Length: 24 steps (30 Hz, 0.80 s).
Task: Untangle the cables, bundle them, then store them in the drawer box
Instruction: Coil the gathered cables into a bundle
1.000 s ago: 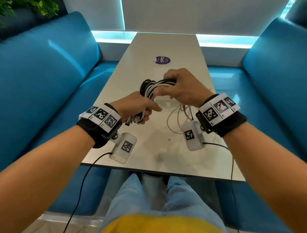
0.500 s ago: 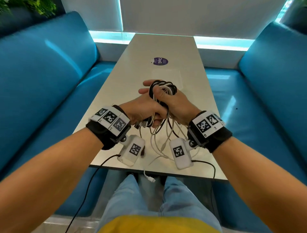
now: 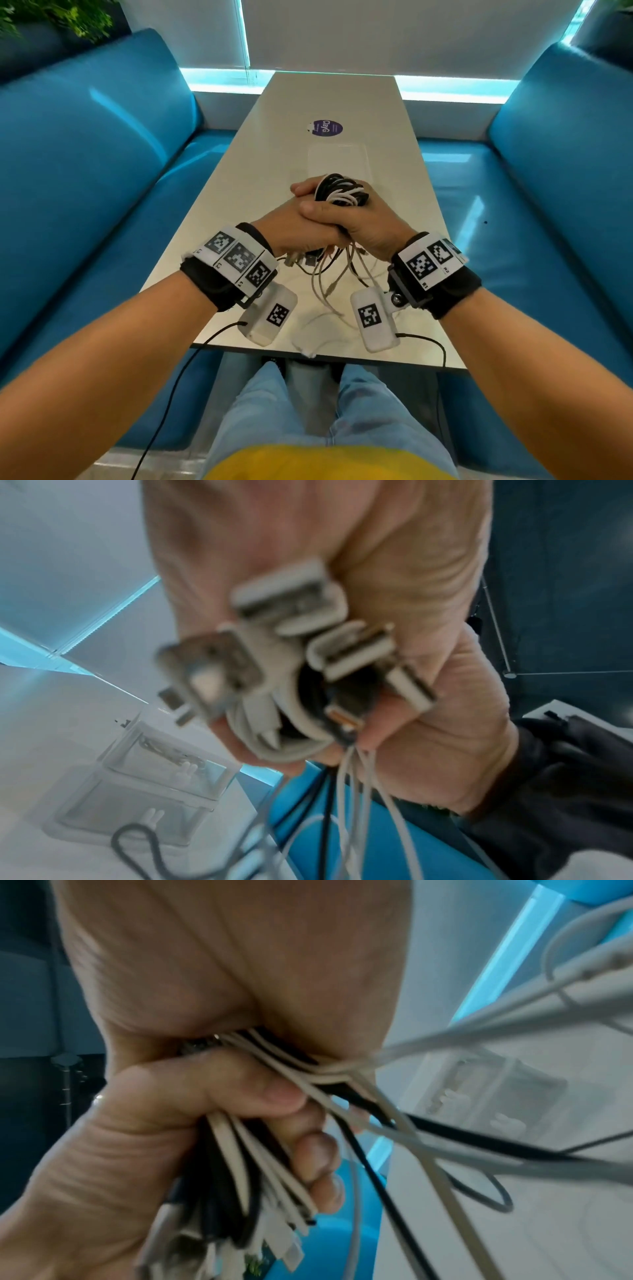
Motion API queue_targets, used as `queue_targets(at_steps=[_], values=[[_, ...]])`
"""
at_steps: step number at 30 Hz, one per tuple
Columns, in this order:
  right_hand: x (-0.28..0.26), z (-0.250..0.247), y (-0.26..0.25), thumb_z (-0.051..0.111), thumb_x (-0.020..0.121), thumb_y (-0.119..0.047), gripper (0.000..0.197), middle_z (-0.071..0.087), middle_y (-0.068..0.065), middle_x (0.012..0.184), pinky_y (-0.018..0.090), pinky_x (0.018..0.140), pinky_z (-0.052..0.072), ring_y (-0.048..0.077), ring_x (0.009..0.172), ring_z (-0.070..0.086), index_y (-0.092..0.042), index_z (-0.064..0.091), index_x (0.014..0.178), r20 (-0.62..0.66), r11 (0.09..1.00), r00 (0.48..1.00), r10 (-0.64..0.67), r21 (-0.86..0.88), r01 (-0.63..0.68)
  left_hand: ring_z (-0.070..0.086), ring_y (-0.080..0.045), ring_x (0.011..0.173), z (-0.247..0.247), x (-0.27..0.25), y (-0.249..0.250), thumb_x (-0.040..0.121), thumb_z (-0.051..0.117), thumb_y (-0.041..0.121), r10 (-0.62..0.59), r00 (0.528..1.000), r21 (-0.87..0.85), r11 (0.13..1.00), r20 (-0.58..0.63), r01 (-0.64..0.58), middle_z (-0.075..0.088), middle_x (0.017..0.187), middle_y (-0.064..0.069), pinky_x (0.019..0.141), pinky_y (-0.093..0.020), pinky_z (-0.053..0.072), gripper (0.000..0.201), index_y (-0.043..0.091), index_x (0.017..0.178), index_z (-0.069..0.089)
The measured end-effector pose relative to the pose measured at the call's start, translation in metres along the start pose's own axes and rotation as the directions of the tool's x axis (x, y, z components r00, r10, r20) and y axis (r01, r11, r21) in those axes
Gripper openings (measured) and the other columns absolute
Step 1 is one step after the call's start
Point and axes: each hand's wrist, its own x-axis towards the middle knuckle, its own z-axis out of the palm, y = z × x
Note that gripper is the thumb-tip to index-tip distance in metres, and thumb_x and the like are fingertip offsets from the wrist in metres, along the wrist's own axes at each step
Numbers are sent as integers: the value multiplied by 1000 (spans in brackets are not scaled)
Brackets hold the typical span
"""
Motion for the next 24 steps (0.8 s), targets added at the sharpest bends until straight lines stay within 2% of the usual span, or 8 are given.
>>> queue_targets(at_steps=[2, 5, 8, 10, 13, 17, 21, 24], values=[[0, -2, 1, 71, 84, -13, 14, 65, 7, 123, 33, 96, 52, 18, 112, 63, -18, 68, 97, -46, 998, 998, -43, -38, 41, 64, -5, 79, -1, 1, -1, 79, 67, 0, 39, 998, -25, 999, -57, -41, 65, 85, 0, 69, -20, 56, 29, 24, 92, 60], [-1, -1, 4, 71, 85, -18, 14, 63, 3, 127, 31, 92, 54, 16, 110, 64, -20, 67, 98, -92, 999, 995, -37, -22, 35, 67, -16, 93, -5, 3, 0, 74, 72, -4, 84, 996, -109, 991, 25, -81, 68, 98, -7, 81, -31, 58, 39, 20, 103, 60], [3, -4, 4, 73, 82, -28, 52, 62, 5, 122, 33, 95, 52, 19, 111, 63, -16, 54, 129, -64, 995, 998, 21, -99, -27, 66, 0, 86, -2, 2, -4, 76, 68, -11, 149, 989, -225, 964, 10, -143, 65, 95, 1, 77, -20, 55, 45, 25, 99, 55], [5, -6, 0, 72, 83, -31, 66, 56, 3, 128, 32, 98, 51, 17, 115, 59, -20, 42, 141, -35, 984, 998, 53, -166, -58, 65, 1, 85, 1, 3, -10, 78, 67, -9, 159, 984, -247, 954, -76, -173, 64, 94, 3, 76, -22, 55, 44, 29, 99, 55], [3, -5, -3, 68, 86, -29, 74, 51, 6, 134, 21, 92, 52, 14, 116, 56, -23, 28, 148, -71, 983, 996, 62, -166, -73, 64, 2, 77, 9, 7, -14, 77, 63, 5, 168, 965, -218, 953, -199, -211, 65, 87, 5, 70, -18, 53, 30, 27, 97, 58], [1, -6, 3, 72, 81, -34, 83, 50, 8, 137, 34, 101, 48, 18, 120, 56, -23, 26, 149, -152, 984, 985, 76, -151, -99, 60, 3, 66, 24, 10, -15, 91, 49, -3, 156, 952, -200, 957, -264, -212, 64, 84, -8, 60, -12, 47, 22, 13, 104, 56], [-2, -8, 0, 75, 81, -31, 54, 61, 7, 119, 33, 93, 51, 16, 106, 62, -13, 53, 127, -140, 965, 990, -9, -260, -28, 63, -5, 68, 23, 11, -18, 95, 44, 1, 71, 990, -195, 976, -125, -95, 63, 82, -8, 61, -19, 52, 16, 9, 97, 58], [-2, -15, -12, 74, 81, -22, 48, 64, 3, 116, 28, 88, 53, 14, 106, 63, -24, 53, 124, -54, 990, 997, -59, -135, 51, 60, -23, 68, 23, 12, -18, 90, 47, -2, -22, 995, -307, 952, -102, -10, 60, 73, -13, 62, -32, 52, 13, 5, 85, 56]])
